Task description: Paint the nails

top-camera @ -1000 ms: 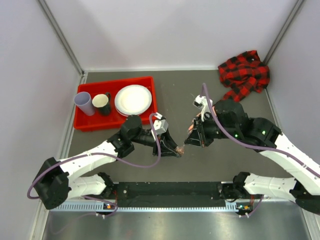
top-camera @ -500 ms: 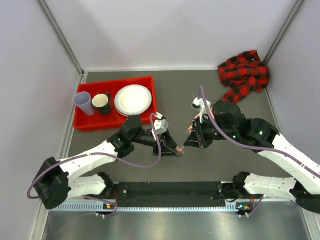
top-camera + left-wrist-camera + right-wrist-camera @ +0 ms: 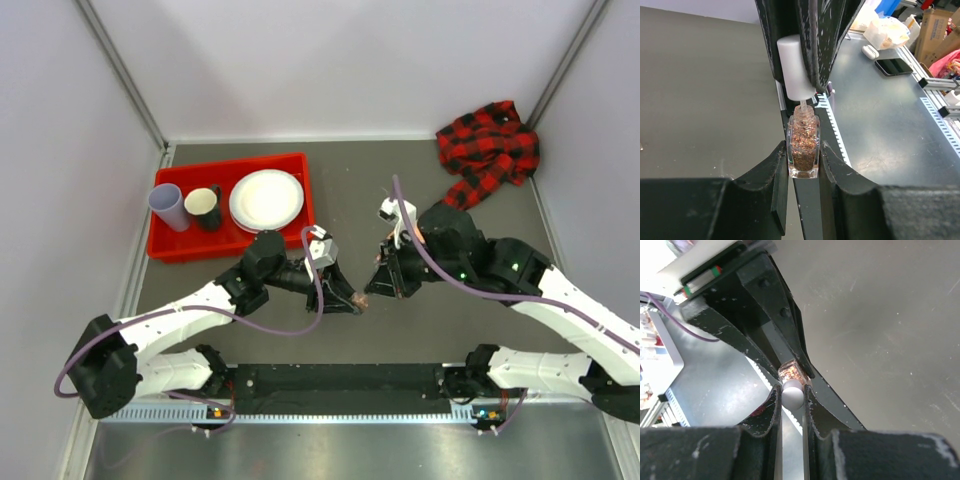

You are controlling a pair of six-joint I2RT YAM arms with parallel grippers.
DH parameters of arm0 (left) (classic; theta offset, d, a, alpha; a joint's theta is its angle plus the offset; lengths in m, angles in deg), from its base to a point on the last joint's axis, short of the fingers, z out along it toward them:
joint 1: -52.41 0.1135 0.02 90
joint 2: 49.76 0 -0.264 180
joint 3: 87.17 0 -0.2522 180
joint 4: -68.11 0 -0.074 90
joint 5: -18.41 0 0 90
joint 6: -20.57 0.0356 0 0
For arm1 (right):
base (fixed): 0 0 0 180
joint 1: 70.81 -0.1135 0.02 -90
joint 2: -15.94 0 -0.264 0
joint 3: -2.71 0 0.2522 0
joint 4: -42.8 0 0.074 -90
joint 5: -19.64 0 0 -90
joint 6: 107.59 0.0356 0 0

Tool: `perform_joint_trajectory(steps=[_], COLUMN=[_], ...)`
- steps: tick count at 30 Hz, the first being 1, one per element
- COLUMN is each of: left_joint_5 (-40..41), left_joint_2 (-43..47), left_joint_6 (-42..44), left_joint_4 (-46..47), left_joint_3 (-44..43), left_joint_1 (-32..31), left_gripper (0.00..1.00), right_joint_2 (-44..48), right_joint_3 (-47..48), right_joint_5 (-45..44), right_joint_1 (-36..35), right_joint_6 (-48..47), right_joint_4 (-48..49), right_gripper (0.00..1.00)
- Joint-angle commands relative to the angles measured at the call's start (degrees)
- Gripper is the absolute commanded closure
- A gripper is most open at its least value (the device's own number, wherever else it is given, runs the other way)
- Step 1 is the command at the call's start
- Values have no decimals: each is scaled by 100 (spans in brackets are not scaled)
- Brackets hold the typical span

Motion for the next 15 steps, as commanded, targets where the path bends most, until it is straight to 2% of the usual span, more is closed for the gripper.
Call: perform_joint_trajectory(steps=[1,9,15], left_joint_5=[52,193,640], left_joint_2=[103,156,252], left_joint_6=[120,129,129], left_joint_4=[248,257,310], left_joint_3=[-219,-210,-201], left_joint_1=[-13,-13,-13], left_gripper=[100,100,100], right_joint_2=[16,25,-62], right_joint_3=[-136,-268,-539], right_joint_5=[-149,-167,-298], right_joint_1=[-116,-265,-502], right_joint_6=[76,190,401], right_joint_4=[277,418,567], right_gripper=[100,100,100])
